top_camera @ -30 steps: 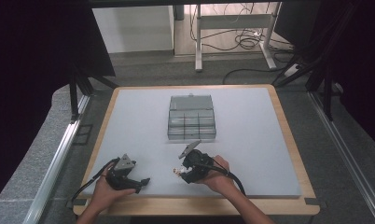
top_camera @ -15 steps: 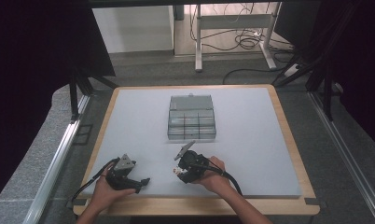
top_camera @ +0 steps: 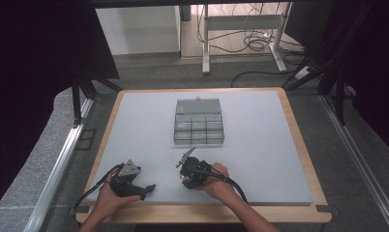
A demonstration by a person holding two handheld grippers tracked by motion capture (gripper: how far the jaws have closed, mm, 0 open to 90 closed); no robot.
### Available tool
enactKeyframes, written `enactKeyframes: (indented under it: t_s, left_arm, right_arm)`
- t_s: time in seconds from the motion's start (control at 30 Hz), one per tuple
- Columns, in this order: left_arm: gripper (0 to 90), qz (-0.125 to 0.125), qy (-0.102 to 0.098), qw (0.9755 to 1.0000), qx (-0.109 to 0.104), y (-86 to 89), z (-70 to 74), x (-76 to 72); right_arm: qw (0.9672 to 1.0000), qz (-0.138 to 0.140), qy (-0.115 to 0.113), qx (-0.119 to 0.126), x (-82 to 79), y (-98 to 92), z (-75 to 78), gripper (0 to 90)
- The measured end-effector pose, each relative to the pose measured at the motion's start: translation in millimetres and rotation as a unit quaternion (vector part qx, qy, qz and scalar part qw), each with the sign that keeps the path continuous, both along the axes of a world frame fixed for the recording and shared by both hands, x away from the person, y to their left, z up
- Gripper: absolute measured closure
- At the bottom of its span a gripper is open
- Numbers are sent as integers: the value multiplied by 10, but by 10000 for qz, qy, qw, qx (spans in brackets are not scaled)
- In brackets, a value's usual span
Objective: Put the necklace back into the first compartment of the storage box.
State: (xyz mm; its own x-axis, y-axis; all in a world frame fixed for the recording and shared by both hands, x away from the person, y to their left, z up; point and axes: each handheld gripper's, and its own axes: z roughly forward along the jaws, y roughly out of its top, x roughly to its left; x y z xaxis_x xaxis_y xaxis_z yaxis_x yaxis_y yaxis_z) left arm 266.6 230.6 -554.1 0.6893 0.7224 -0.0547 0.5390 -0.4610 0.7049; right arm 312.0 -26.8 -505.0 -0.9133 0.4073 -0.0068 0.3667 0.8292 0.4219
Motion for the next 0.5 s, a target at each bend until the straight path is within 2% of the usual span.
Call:
enactKeyframes:
  t_s: [0.1,0.33,0.5]
  left_arm:
    - [84,2,5,10000,-3,0,0,-1]
    - [85,1,4,10000,2,-1,0,-1]
    - [84,-5,-2,10000,12,0,0,1]
  right_arm:
    - [9999,35,34,-94,-10,32,-41,670]
    - [9998,25,-49,-182,-10,63,-40,729]
    - [9996,40,-5,-266,-2,93,-33,773]
